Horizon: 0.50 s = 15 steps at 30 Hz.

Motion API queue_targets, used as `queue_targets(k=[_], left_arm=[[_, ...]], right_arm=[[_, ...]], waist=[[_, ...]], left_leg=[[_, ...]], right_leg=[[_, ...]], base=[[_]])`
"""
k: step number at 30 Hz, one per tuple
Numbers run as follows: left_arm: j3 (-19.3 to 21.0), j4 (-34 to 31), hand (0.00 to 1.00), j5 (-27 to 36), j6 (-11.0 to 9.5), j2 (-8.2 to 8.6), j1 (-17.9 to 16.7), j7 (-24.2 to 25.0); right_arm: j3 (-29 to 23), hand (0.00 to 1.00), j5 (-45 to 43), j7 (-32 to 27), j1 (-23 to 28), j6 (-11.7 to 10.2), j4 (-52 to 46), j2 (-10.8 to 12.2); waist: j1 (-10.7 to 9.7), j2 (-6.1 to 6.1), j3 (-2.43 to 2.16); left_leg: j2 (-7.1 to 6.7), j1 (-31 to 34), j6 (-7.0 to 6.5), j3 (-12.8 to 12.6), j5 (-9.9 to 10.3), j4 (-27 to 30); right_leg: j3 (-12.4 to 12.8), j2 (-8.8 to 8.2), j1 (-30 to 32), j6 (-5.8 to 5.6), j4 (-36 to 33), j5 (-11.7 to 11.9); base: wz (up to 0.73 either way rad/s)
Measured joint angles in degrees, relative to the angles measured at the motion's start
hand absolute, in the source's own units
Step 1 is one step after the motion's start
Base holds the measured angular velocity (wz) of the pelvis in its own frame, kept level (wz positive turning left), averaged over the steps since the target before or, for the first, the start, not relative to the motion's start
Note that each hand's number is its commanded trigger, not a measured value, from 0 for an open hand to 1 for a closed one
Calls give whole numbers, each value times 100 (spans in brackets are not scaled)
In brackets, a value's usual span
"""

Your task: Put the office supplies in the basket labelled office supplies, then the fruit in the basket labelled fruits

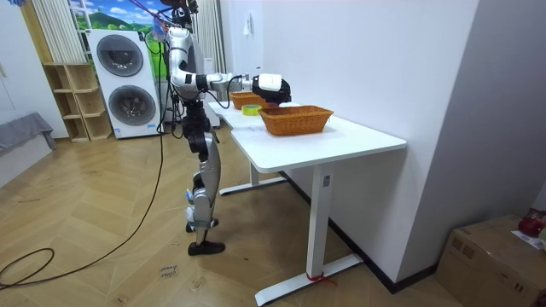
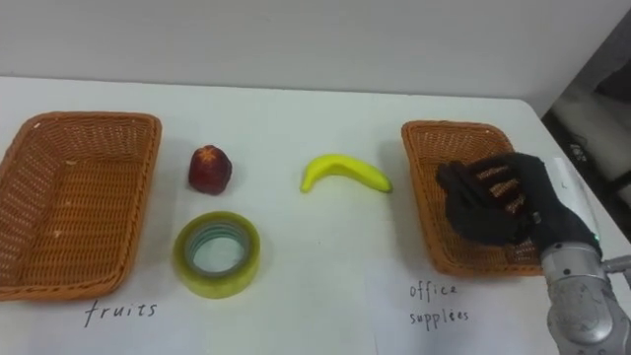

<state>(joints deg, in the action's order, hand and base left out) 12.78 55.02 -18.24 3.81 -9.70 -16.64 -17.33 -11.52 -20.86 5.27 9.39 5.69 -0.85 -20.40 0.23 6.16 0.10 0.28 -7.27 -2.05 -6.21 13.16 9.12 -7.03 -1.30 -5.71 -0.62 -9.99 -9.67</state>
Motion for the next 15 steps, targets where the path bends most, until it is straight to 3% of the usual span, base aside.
queue_targets(k=[15], left_arm=[[0,2,0,2,1,-9,-67,0]], right_arm=[[0,100,-506,365,-2,47,28,0]], waist=[[3,87,4]], left_leg=[[-3,-4,0,12,0,2]], right_leg=[[-55,-10,-8,0,3,0]], base=[[0]])
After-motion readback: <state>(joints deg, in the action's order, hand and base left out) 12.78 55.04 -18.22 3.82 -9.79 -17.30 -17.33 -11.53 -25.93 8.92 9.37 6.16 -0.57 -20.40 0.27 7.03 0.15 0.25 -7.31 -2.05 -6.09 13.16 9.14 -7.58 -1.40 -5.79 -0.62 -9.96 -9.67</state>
